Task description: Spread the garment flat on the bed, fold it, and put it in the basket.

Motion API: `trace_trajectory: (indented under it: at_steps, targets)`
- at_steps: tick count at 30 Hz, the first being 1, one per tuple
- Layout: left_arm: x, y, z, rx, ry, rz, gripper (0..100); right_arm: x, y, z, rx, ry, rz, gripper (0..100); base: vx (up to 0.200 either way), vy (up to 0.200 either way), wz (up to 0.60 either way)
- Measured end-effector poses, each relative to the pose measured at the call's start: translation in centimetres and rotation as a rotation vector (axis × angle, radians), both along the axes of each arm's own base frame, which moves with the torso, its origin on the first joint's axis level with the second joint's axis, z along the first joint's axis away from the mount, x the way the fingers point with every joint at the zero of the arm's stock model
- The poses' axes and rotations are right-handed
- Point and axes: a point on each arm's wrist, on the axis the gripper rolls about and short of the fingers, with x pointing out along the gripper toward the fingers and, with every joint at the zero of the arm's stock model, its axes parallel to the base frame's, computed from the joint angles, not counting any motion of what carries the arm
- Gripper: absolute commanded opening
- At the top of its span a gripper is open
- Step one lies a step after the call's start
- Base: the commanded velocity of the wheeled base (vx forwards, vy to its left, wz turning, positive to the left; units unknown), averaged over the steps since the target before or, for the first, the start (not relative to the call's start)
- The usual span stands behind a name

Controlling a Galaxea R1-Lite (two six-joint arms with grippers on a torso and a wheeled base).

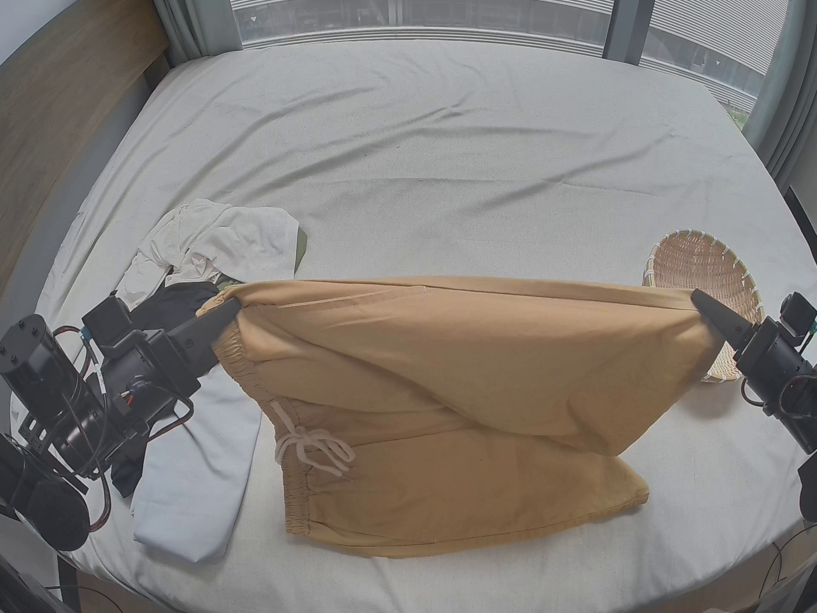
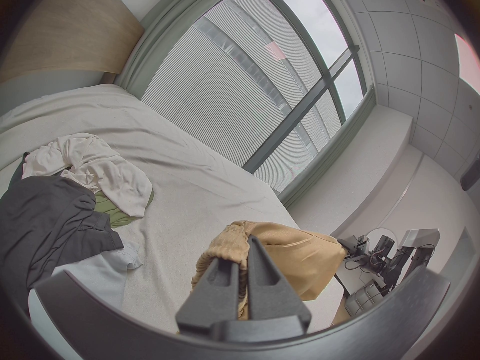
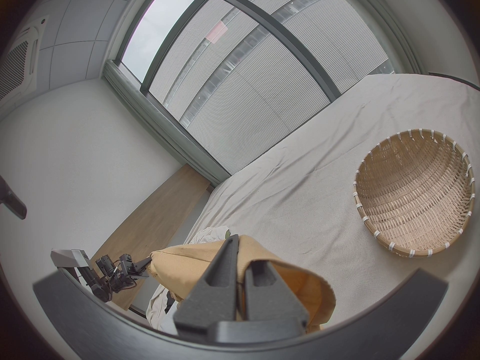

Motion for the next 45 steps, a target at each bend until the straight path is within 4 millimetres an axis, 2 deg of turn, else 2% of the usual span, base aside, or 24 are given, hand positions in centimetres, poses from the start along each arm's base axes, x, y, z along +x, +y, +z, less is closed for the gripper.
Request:
trace_trajectory:
  at_steps: [10, 17, 26, 45]
  targets:
    - [0.7, -0.7, 0.8, -0.018, -0.036, -0.008, 0, 1.1, 0.4, 1.0, 0.005, -0.041, 0.015, 0, 0.000, 0.000, 0.00]
    - [3.6, -1.5, 1.5, -0.045, -0.074, 0.054, 0, 4.0, 0.8, 1.5, 0.007, -0.059, 0.021, 0, 0.000, 0.000, 0.00]
    - [7.0, -2.4, 0.4, -0.045, -0.065, 0.075, 0, 7.9, 1.1, 0.9, 0.006, -0.051, 0.017, 0, 0.000, 0.000, 0.00]
    - [12.5, -3.5, -0.9, -0.068, -0.099, 0.132, 0, 13.4, 1.1, -0.2, 0.006, -0.063, 0.002, 0, 0.000, 0.000, 0.00]
